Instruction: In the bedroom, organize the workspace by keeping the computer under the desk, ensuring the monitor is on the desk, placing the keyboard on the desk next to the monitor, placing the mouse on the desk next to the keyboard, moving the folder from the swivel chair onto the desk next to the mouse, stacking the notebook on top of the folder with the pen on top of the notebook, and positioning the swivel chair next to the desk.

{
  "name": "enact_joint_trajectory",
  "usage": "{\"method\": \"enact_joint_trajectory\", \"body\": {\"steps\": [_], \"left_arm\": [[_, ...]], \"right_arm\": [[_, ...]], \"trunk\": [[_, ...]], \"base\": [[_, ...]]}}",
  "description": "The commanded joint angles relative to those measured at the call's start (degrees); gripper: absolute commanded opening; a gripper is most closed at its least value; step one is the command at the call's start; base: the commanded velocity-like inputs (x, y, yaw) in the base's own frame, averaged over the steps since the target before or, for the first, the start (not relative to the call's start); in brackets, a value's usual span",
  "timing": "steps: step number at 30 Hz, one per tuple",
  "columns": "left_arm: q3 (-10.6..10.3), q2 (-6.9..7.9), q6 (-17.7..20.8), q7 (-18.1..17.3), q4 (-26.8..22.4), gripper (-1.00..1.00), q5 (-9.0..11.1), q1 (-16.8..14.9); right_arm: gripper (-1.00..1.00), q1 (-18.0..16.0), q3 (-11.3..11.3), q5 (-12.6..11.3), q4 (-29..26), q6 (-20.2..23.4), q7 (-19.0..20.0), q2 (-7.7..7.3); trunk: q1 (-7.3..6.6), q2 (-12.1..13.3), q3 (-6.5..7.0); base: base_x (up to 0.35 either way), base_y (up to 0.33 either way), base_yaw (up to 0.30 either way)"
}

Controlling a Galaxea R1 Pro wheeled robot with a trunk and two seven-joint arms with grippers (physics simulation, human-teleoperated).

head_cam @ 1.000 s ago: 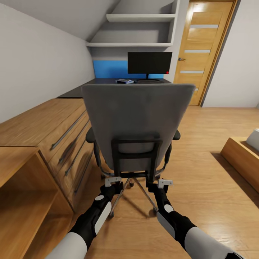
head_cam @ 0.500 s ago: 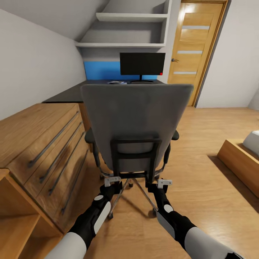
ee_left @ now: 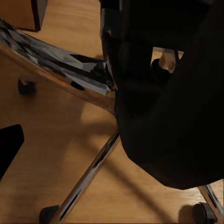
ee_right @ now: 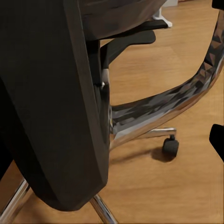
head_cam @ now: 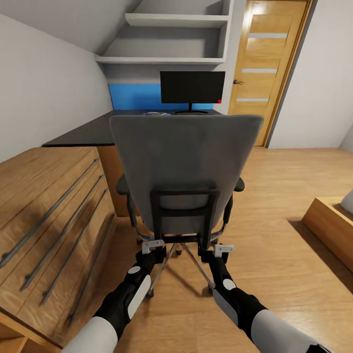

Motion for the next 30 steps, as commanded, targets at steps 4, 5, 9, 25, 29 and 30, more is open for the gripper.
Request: {"method": "enact_joint_trajectory", "body": {"steps": [4, 5, 9, 25, 29, 30], "left_arm": [[0.07, 0.11, 0.34, 0.83, -0.21, 1.00, -0.42, -0.04], [0.07, 0.11, 0.34, 0.86, -0.21, 1.00, -0.42, -0.04], [0.07, 0.11, 0.31, 0.97, -0.21, 1.00, -0.42, -0.04], [0.07, 0.86, 0.25, 1.00, -0.28, 1.00, -0.33, -0.04], [0.07, 0.89, 0.25, 1.01, -0.29, 1.00, -0.33, -0.04], [0.07, 0.89, 0.25, 1.02, -0.29, 1.00, -0.33, -0.04]], "right_arm": [[1.00, -0.12, -0.03, -1.14, 0.02, -0.70, -0.87, -0.06], [1.00, -0.12, 0.02, -1.14, 0.02, -0.70, -0.87, -0.05], [1.00, -0.12, 0.06, -1.14, 0.02, -0.70, -0.87, -0.11], [1.00, -0.03, 0.07, -1.30, 0.02, -0.70, -0.84, -0.09], [1.00, -0.01, 0.05, -1.31, 0.02, -0.70, -0.80, -0.13], [1.00, 0.01, 0.02, -1.31, 0.02, -0.70, -0.80, -0.14]], "trunk": [[0.02, -0.02, -0.04], [0.02, -0.02, -0.04], [0.02, -0.02, -0.04], [0.02, -0.02, -0.04], [0.02, -0.02, -0.04], [0.02, -0.02, -0.04]], "base": [[0.321, -0.093, 0.000], [0.314, -0.154, 0.000], [0.290, -0.197, 0.000], [0.270, -0.226, 0.000], [0.268, -0.229, 0.000], [0.266, -0.233, 0.000]]}}
